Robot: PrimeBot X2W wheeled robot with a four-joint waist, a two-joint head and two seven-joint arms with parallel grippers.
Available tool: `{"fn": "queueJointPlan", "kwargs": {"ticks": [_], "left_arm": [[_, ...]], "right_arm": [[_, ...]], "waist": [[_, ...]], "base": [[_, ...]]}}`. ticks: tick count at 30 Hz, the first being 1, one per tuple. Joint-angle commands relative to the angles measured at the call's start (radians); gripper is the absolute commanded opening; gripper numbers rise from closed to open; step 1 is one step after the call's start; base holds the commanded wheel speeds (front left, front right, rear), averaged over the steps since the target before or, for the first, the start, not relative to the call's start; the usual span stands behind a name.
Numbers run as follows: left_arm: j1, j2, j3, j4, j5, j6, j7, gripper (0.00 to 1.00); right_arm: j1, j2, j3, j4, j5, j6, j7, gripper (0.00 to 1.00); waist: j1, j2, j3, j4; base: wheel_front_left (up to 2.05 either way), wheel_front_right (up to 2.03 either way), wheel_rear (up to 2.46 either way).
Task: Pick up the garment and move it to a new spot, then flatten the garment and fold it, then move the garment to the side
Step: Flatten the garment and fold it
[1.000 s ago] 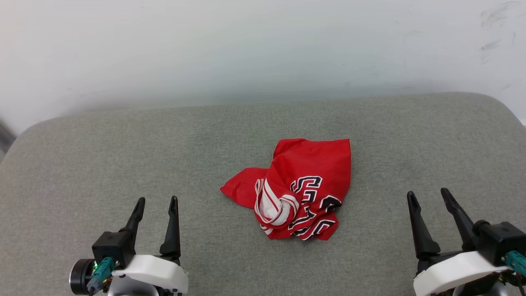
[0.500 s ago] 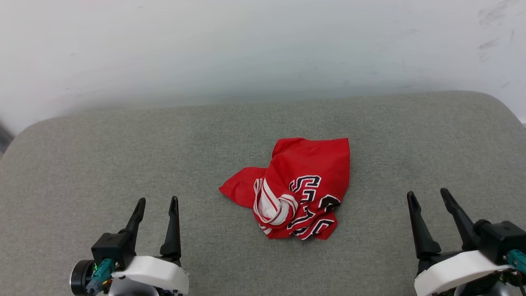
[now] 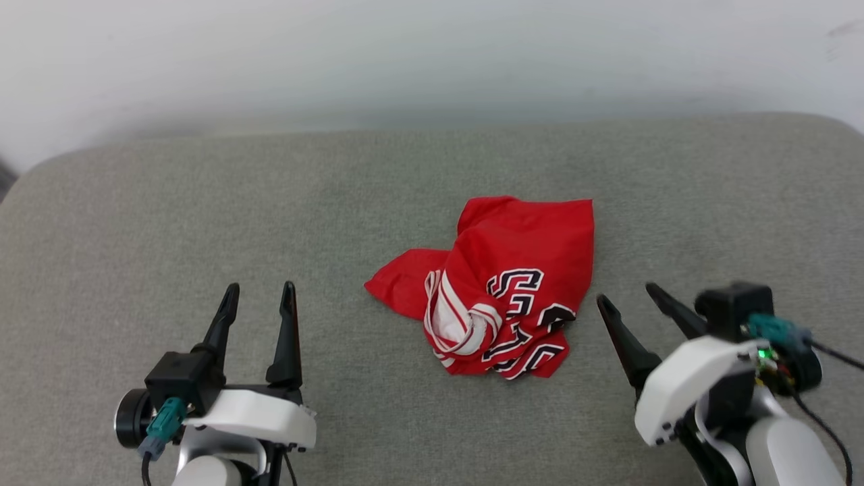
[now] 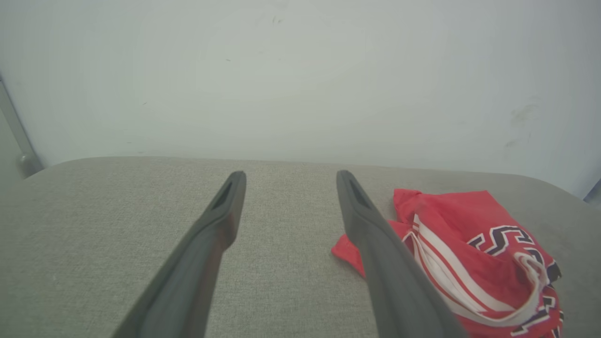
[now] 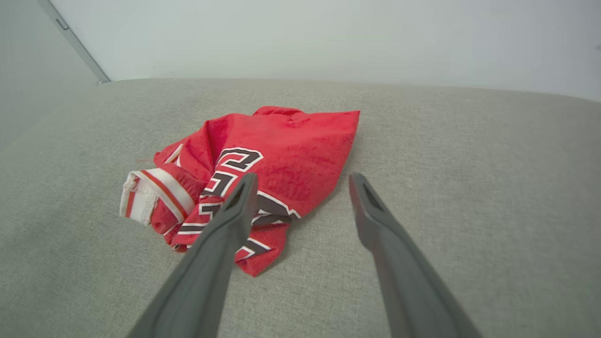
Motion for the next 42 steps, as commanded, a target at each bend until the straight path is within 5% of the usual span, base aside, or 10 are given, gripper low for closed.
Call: {"fn": "queueJointPlan", "kwargs": {"ticks": [1, 14, 21, 23, 25, 33, 42], "left_arm": [[-0.016, -0.006, 0.000, -0.008, 0.005, -0.003, -0.005, 1.00], [-0.074, -0.056, 0.043, -0.036, 0.027, -0.026, -0.004, 1.00], [-0.095, -0.090, 0.061, -0.025, 0.054, -0.055, -0.004, 1.00], [-0.097, -0.098, 0.066, -0.021, 0.061, -0.063, -0.004, 1.00], [-0.095, -0.105, 0.072, -0.013, 0.066, -0.070, -0.004, 1.00], [-0.072, -0.116, 0.100, 0.007, 0.088, -0.091, -0.004, 1.00], [-0.060, -0.111, 0.115, 0.014, 0.104, -0.100, -0.004, 1.00]], "right_arm": [[-0.037, -0.020, 0.023, 0.004, 0.009, 0.000, 0.011, 1.00], [-0.303, -0.195, 0.444, 0.087, 0.151, 0.000, 0.199, 1.00], [-0.371, -0.252, 0.553, 0.143, 0.232, 0.000, 0.301, 1.00], [-0.382, -0.253, 0.563, 0.146, 0.248, 0.000, 0.296, 0.00], [-0.400, -0.246, 0.569, 0.139, 0.252, 0.000, 0.270, 0.00], [-0.406, -0.198, 0.471, 0.069, 0.218, 0.000, 0.077, 0.00], [-0.184, -0.139, 0.058, 0.000, 0.126, 0.000, 0.029, 0.00]], "waist": [[0.0000, -0.0001, 0.028, 0.017], [0.0000, -0.0001, 0.159, 0.113], [0.0000, -0.0001, 0.191, 0.133], [0.0000, -0.0001, 0.191, 0.132], [0.0000, -0.0001, 0.185, 0.126], [0.0000, -0.0001, 0.129, 0.064], [0.0000, -0.0001, 0.103, -0.012]], "base": [[0.00, 0.00, 0.00], [0.00, 0.00, 0.00], [0.00, 0.00, 0.00], [0.00, 0.00, 0.00], [0.00, 0.00, 0.00], [0.00, 0.00, 0.00], [0.00, 0.00, 0.00]]}}
